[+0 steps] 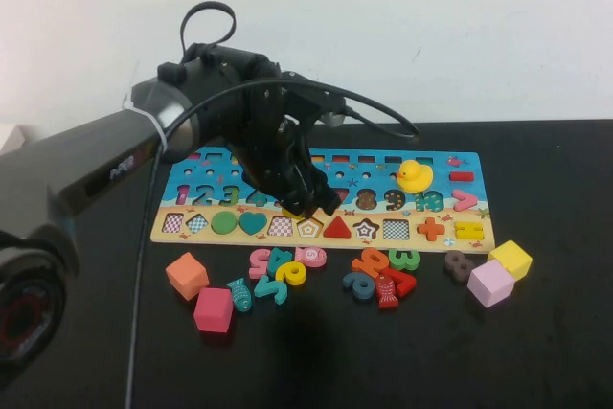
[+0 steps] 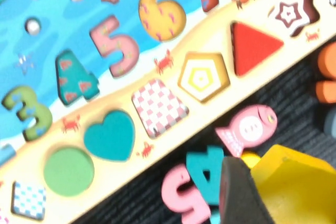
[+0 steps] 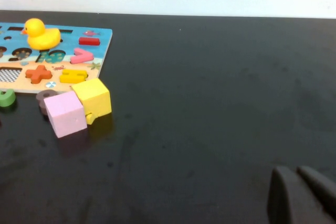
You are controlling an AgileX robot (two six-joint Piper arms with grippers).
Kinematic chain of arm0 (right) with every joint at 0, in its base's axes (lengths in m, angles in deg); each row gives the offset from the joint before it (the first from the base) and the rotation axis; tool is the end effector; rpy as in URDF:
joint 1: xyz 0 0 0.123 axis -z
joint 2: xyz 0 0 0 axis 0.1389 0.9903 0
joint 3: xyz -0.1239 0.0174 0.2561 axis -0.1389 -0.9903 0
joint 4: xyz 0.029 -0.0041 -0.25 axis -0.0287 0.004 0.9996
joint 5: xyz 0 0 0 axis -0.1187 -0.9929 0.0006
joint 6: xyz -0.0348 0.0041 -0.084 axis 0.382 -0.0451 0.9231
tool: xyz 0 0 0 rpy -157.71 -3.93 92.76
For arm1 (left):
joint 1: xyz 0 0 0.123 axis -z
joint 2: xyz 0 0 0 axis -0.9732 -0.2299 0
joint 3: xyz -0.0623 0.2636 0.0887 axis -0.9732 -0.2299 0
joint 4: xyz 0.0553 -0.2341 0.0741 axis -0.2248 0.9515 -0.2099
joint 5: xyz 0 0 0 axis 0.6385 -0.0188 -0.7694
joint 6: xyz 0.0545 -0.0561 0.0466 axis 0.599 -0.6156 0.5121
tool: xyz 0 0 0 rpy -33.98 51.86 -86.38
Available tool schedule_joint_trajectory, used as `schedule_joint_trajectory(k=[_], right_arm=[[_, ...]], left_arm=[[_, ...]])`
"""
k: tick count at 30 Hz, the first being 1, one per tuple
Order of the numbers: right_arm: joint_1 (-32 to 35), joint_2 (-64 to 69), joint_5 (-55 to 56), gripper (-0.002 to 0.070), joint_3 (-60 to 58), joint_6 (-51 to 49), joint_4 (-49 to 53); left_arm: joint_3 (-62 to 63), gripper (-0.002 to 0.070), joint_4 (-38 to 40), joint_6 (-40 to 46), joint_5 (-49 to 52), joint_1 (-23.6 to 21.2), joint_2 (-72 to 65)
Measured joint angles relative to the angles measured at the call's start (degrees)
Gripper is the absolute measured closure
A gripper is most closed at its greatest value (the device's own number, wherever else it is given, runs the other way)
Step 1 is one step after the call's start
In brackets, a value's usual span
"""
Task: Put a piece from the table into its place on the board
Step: Place the "Pentagon" into the hole of the Pentagon
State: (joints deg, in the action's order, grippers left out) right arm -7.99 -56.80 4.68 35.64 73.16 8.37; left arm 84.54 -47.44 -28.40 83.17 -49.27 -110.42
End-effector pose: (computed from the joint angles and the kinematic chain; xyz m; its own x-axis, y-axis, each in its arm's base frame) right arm 0.0534 -0.0051 0.1745 -0.2651 -0.0438 -0.9632 0.0419 0.9975 -0.0569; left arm 0.4129 -0.2204 0.2268 -0.7078 0.5354 -0.4608 0.5962 0.8027 0.0168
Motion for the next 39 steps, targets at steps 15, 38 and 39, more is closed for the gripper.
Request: schedule_joint_trajectory(k=[15, 38, 39], right_arm=[[0.00, 0.00, 0.00, 0.0657, 0.00, -0.56, 0.00], [0.00, 0.00, 0.00, 0.0657, 0.00, -0.81, 0.00], [0.00, 0.00, 0.00, 0.0657, 0.00, -0.81, 0.00]], left_arm=[[26.62, 0.0365, 0.16, -1.31, 15.45, 0.00, -18.70], [35.19, 0.0365, -0.21, -5.71, 17.66, -1.07, -27.84], [35.19, 0.0365, -0.21, -5.73, 17.41, -1.07, -28.09]])
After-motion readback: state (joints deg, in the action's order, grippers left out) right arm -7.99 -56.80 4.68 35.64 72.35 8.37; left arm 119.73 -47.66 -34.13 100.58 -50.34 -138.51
